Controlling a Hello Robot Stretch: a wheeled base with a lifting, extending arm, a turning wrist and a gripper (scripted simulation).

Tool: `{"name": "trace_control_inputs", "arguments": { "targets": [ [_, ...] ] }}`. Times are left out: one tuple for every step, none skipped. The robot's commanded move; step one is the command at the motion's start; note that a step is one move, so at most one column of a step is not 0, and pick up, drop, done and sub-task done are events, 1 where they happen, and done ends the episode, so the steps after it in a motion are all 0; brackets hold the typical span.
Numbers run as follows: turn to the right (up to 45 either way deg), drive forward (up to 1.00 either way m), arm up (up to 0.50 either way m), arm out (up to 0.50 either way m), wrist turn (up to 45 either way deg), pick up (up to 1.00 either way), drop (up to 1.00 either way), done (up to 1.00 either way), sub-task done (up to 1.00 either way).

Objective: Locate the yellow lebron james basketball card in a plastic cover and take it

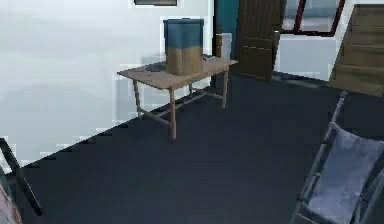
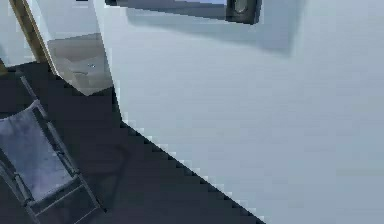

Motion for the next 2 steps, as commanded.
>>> {"name": "trace_control_inputs", "arguments": {
  "targets": [
    [0.0, 0.95, 0.0, 0.0, 0.0, 0.0, 0.0, 0.0, 0.0],
    [24.0, 0.0, 0.0, 0.0, 0.0, 0.0, 0.0, 0.0, 0.0]
  ]
}}
